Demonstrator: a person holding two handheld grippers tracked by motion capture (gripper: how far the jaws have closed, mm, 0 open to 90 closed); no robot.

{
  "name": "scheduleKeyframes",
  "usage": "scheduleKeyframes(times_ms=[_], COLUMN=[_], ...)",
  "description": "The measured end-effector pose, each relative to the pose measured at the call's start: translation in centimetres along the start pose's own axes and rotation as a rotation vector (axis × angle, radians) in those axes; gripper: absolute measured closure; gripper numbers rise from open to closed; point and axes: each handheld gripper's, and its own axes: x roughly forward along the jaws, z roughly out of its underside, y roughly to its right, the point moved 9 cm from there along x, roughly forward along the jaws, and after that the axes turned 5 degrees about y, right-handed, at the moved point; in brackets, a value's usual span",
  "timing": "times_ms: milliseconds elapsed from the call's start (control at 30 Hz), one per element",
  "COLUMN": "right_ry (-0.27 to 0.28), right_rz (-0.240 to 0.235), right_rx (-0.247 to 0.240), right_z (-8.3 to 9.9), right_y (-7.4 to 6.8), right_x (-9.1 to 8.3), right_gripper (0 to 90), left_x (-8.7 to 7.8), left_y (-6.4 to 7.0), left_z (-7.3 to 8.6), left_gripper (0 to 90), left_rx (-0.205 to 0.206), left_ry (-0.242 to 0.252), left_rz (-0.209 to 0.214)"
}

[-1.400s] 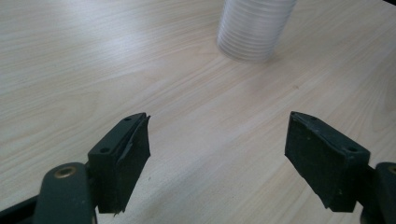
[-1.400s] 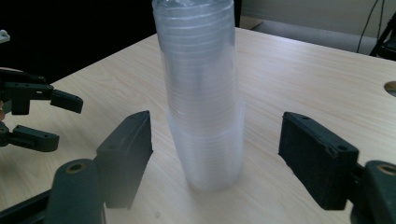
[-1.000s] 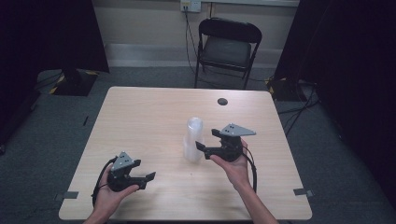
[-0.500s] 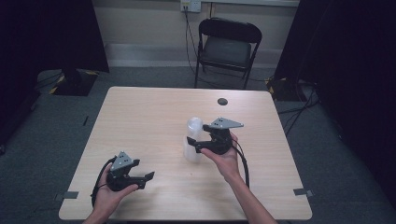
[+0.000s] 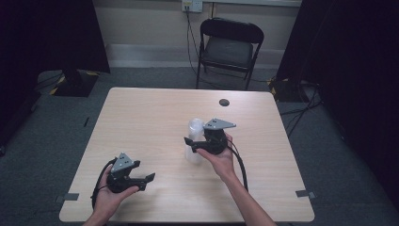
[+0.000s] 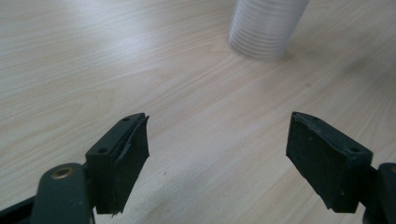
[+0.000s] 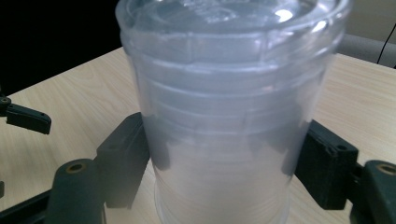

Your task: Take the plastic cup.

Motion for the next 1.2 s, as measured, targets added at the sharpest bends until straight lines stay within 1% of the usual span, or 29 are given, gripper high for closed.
scheduleKeyframes(times_ms=[100, 200, 300, 333, 433, 500, 633, 733, 833, 1033, 1200], right_ry=[0.001, -0.001, -0.004, -0.005, -0.010, -0.004, -0.002, 0.001, 0.007, 0.015, 0.034], right_rz=[-0.001, 0.000, 0.006, 0.006, 0.012, 0.018, 0.026, 0.019, 0.011, 0.007, -0.001], right_rx=[-0.008, -0.005, -0.012, -0.008, -0.014, -0.021, -0.016, -0.013, -0.008, 0.000, 0.003], right_z=[0.0, 0.1, 0.3, 0.3, 0.4, 0.4, 0.3, 0.2, 0.0, -0.4, -0.9], right_y=[-0.1, -0.1, 0.0, 0.0, 0.0, 0.0, 0.2, 0.2, 0.2, 0.2, 0.1], right_x=[0.1, 0.2, 0.6, 0.6, 0.8, 0.8, 0.7, 0.6, 0.6, 0.5, 0.3], right_gripper=[25.5, 25.0, 22.9, 23.0, 26.3, 28.8, 29.6, 29.6, 29.6, 29.6, 29.6], left_x=[0.0, -0.1, -0.1, -0.1, -0.1, -0.1, -0.1, -0.1, -0.1, 0.0, 0.0], left_y=[-0.1, 0.0, -0.1, 0.0, -0.1, -0.1, -0.1, -0.1, -0.1, -0.1, -0.1], left_z=[0.0, 0.0, 0.0, 0.0, -0.1, 0.0, 0.0, 0.0, 0.0, 0.0, 0.1], left_gripper=[21.0, 21.0, 21.0, 21.0, 21.0, 21.0, 21.0, 21.0, 21.0, 21.0, 21.0], left_rx=[-0.001, 0.000, 0.002, -0.004, -0.004, -0.006, -0.008, -0.010, -0.004, -0.013, -0.010], left_ry=[0.001, 0.000, 0.000, 0.000, 0.003, 0.001, 0.001, 0.000, -0.001, -0.001, -0.003], left_rz=[-0.001, 0.001, 0.001, 0.003, 0.002, 0.001, 0.001, 0.003, 0.000, 0.002, 0.000])
